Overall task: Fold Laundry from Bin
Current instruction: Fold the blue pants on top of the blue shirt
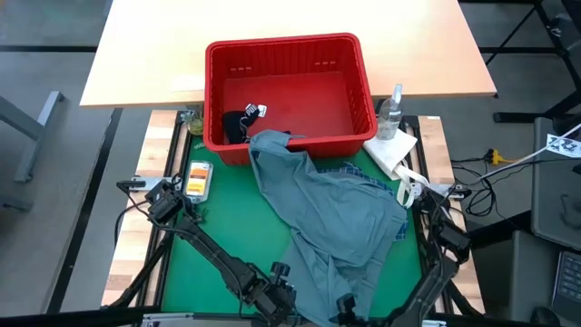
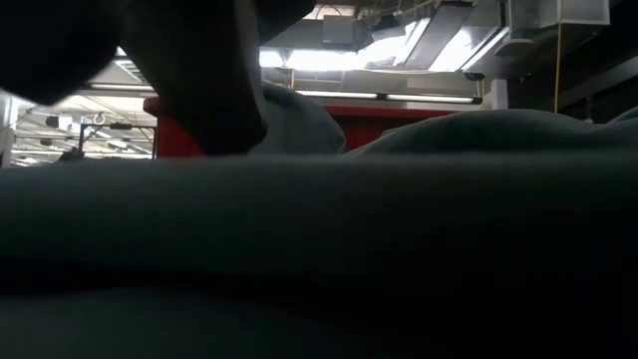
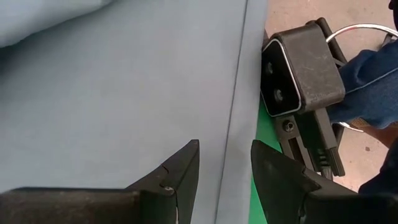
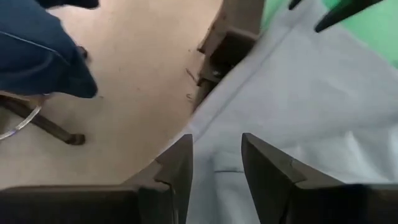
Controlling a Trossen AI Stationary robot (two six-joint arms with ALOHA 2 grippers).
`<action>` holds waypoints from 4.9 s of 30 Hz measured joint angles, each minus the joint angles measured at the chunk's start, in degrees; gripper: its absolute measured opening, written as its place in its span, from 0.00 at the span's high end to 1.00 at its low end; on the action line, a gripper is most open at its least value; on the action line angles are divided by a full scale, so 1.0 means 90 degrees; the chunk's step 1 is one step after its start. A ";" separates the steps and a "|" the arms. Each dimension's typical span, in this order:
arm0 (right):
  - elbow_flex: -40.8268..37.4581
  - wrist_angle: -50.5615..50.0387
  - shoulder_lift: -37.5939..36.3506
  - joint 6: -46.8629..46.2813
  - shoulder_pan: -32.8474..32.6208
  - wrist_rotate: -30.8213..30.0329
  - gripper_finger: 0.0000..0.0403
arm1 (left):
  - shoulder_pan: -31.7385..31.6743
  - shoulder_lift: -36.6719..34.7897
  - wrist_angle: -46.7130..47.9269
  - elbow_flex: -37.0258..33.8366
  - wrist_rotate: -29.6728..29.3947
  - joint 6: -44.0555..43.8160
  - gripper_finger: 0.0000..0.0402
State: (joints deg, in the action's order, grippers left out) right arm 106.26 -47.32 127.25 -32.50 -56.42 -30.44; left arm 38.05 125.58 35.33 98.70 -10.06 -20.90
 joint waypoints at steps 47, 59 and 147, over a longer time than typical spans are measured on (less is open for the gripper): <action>-0.0005 -0.1297 0.0340 -0.0627 0.0057 -0.0237 0.94 | 0.0002 0.0000 -0.0004 -0.0002 0.0002 -0.0015 0.65; 0.0121 -0.4266 0.0237 -0.4211 -0.0362 -0.0504 0.96 | 0.0002 0.0000 -0.0005 -0.0002 0.0002 -0.0015 0.65; -0.0845 -0.4749 0.0280 -0.3360 0.0558 0.1419 0.65 | -0.1160 -0.0066 -0.0031 -0.0005 -0.0937 0.1160 0.65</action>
State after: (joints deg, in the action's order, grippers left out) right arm 98.65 -90.06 129.76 -62.74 -51.40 -17.67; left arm 27.61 124.98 35.05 98.65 -18.49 -10.46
